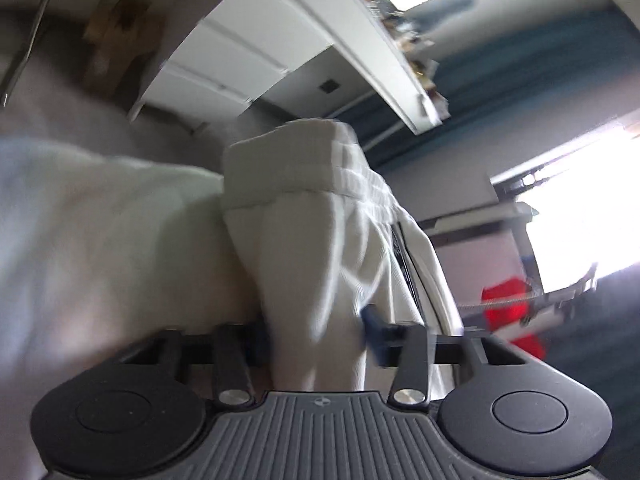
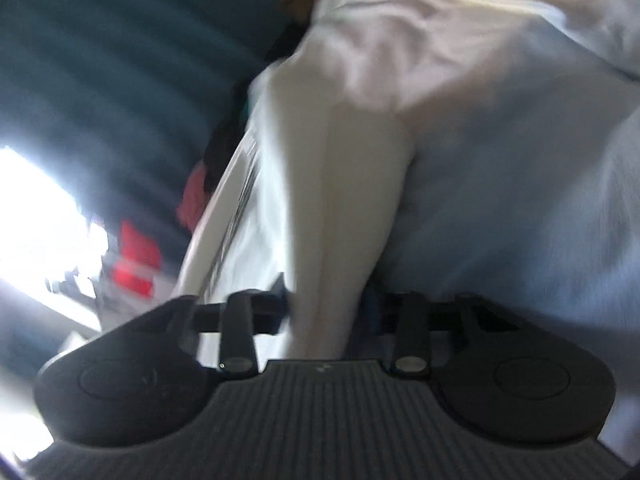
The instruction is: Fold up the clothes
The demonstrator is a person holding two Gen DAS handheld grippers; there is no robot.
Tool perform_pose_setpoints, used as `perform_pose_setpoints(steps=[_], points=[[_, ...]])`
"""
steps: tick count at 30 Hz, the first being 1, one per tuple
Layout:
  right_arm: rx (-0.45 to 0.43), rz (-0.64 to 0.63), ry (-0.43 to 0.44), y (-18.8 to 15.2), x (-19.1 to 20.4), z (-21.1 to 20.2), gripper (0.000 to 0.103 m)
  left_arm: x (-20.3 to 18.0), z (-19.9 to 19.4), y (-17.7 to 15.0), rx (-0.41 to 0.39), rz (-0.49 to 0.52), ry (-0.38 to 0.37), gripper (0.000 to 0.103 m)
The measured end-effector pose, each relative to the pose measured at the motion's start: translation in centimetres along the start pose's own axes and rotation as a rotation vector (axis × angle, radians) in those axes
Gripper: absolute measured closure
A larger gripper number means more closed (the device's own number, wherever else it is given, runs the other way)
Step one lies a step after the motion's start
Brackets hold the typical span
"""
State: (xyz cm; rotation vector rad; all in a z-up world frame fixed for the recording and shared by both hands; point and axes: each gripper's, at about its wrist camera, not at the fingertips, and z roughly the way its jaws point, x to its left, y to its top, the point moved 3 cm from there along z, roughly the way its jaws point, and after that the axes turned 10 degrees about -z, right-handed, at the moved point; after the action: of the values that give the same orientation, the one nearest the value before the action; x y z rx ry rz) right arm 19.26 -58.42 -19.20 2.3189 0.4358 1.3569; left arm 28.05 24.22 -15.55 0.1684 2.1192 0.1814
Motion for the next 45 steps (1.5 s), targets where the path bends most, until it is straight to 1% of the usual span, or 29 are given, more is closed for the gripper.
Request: perform_pose_setpoints(steps=[1, 2, 3, 4, 5, 7, 9, 12, 15, 17, 20, 23, 24, 25, 28, 29, 31, 32, 33, 34, 35, 36, 37, 38, 39, 40, 41, 44, 45], points=[[-0.011, 0.030, -0.001, 0.6, -0.4, 0.4, 0.074, 0.1, 0.4, 0.3, 0.006, -0.012, -0.003, 0.081], [-0.020, 0.034, -0.003, 0.9, -0.6, 0.7, 0.079, 0.1, 0.4, 0.5, 0.003, -0.004, -0.011, 0.087], [-0.028, 0.038, -0.005, 1.3, -0.7, 1.0, 0.081, 0.0, 0.3, 0.6, 0.001, 0.009, -0.023, 0.090], [-0.036, 0.040, -0.007, 1.6, -0.9, 1.3, 0.085, -0.3, 0.3, 0.7, -0.002, 0.018, -0.032, 0.091], [-0.036, 0.034, -0.004, 1.7, -0.7, 1.2, 0.087, -0.6, 0.3, 0.9, -0.006, 0.024, -0.044, 0.092], [-0.042, 0.026, 0.003, 1.9, -0.3, 0.7, 0.089, -1.4, -0.3, 1.0, -0.009, 0.004, -0.080, 0.093], [-0.058, 0.043, 0.032, 2.4, 0.1, -0.6, 0.089, -1.5, -2.3, 1.6, -0.005, -0.039, -0.122, 0.093], [-0.075, 0.006, 0.072, 2.7, 1.1, -3.0, 0.090, -1.3, -6.0, 2.6, 0.015, -0.049, -0.157, 0.094], [-0.067, -0.006, 0.100, 3.1, 1.3, -6.0, 0.090, 0.0, -9.4, 3.8, 0.043, -0.069, -0.170, 0.094], [-0.060, -0.006, 0.105, 3.7, 0.9, -8.3, 0.090, 1.2, -11.5, 4.8, 0.048, -0.095, -0.162, 0.094], [-0.055, -0.001, 0.092, 4.2, 0.2, -11.0, 0.090, 3.5, -13.9, 6.8, 0.035, -0.138, -0.133, 0.094], [-0.019, 0.085, 0.070, 3.6, -1.2, -13.4, 0.090, 5.8, -15.5, 7.9, 0.056, -0.200, -0.094, 0.093], [-0.008, 0.095, 0.059, 3.3, -1.5, -14.1, 0.090, 6.3, -15.6, 7.9, 0.064, -0.211, -0.076, 0.093], [0.003, 0.108, 0.047, 3.0, -2.0, -14.8, 0.090, 6.8, -15.8, 7.9, 0.070, -0.217, -0.058, 0.093], [0.042, 0.203, 0.005, 1.8, -4.7, -15.9, 0.090, 7.7, -16.1, 8.2, 0.084, -0.184, 0.000, 0.092], [0.068, 0.245, 0.010, 1.5, -5.6, -15.8, 0.089, 7.8, -16.2, 8.3, 0.093, -0.161, 0.021, 0.090], [0.114, 0.296, 0.067, 1.1, -6.6, -15.7, 0.089, 8.0, -16.8, 8.3, 0.097, -0.132, 0.046, 0.088], [0.125, 0.291, 0.098, 1.2, -6.8, -15.6, 0.088, 8.0, -17.2, 8.0, 0.090, -0.117, 0.059, 0.085], [0.133, 0.268, 0.117, 1.3, -6.7, -15.7, 0.088, 7.9, -17.7, 7.7, 0.083, -0.101, 0.072, 0.080], [0.137, 0.250, 0.115, 1.2, -6.5, -15.8, 0.088, 7.8, -18.1, 7.4, 0.076, -0.084, 0.086, 0.078], [0.143, 0.235, 0.113, 1.1, -6.5, -15.9, 0.087, 7.7, -18.7, 7.1, 0.067, -0.056, 0.104, 0.071], [0.154, 0.242, 0.114, 1.1, -6.6, -15.7, 0.086, 7.6, -19.2, 6.8, 0.059, -0.031, 0.122, 0.058], [0.165, 0.250, 0.117, 1.0, -6.8, -15.5, 0.084, 7.3, -19.7, 6.4, 0.056, -0.013, 0.139, 0.053], [0.178, 0.266, 0.133, 1.1, -7.0, -15.1, 0.073, 7.1, -20.1, 5.9, 0.052, 0.005, 0.156, 0.044], [0.181, 0.280, 0.147, 1.1, -7.1, -14.8, 0.064, 6.9, -20.5, 5.5, 0.049, 0.022, 0.174, 0.040], [0.184, 0.293, 0.161, 1.0, -7.3, -14.6, 0.044, 6.7, -20.9, 5.1, 0.045, 0.041, 0.188, 0.038], [0.188, 0.307, 0.174, 1.0, -7.4, -14.3, 0.035, 6.4, -21.4, 4.5, 0.041, 0.067, 0.192, 0.036], [0.192, 0.310, 0.210, 1.0, -7.2, -13.5, 0.034, 5.0, -22.8, 2.1, 0.019, 0.150, 0.193, 0.026], [0.187, 0.284, 0.199, 1.0, -7.0, -13.3, 0.034, 4.5, -23.3, 1.2, 0.011, 0.182, 0.190, 0.025]])
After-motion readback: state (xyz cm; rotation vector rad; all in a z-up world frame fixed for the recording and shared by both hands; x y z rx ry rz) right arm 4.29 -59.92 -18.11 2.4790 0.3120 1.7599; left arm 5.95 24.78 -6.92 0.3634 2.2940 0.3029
